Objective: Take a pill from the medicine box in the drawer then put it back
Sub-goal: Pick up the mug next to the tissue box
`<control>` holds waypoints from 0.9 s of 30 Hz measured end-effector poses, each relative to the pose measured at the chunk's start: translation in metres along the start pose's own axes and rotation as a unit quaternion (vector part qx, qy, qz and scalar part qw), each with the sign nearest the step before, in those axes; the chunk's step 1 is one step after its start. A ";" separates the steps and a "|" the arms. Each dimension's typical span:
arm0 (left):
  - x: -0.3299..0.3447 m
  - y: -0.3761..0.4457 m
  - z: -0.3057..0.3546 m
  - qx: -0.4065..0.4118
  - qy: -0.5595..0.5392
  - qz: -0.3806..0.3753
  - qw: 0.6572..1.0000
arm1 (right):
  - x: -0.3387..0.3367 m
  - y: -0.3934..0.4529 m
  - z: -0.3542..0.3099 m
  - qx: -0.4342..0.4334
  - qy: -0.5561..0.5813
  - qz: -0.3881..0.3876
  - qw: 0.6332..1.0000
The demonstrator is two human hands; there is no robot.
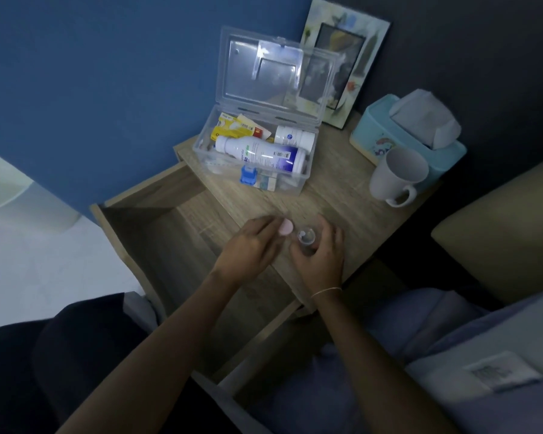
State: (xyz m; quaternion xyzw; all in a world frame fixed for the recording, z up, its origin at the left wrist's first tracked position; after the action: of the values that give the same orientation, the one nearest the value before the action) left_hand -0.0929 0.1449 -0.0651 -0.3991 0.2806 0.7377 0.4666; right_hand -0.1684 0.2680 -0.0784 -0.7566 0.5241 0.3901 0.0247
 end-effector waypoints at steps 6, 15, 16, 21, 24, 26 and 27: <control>-0.023 0.019 0.030 0.058 0.069 0.073 0.993 | -0.028 0.012 -0.012 -0.021 0.002 0.097 0.995; -0.027 0.094 0.049 0.042 0.206 0.062 0.976 | -0.106 0.104 0.021 0.066 -0.124 0.162 0.977; -0.024 0.096 0.047 0.037 0.211 0.058 0.975 | -0.108 0.105 0.032 0.101 -0.119 0.154 0.976; -0.013 0.094 0.036 0.030 0.231 0.034 0.972 | -0.103 0.094 0.067 0.179 -0.045 0.157 0.970; -0.014 0.090 0.034 0.038 0.223 0.039 0.973 | -0.102 0.089 0.079 0.207 -0.008 0.181 0.961; -0.014 0.088 0.033 0.042 0.215 0.040 0.975 | -0.101 0.085 0.090 0.244 0.019 0.185 0.952; -0.013 0.088 0.033 0.043 0.212 0.038 0.976 | -0.102 0.084 0.094 0.255 0.017 0.181 0.950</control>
State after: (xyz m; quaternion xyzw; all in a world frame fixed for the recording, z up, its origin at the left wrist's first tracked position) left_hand -0.1808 0.1291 -0.0331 -0.5153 0.4197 0.6407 0.3845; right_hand -0.3045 0.3515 -0.0500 -0.6240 0.7346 0.2287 0.1369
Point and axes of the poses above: each hand's wrist, its own y-axis towards the middle knuckle, its own x-axis out of the palm, z = x × y, the point moved 10 cm from there along y, towards the middle knuckle, and after that the axes turned 13 degrees about -x, right-handed, at the moved point
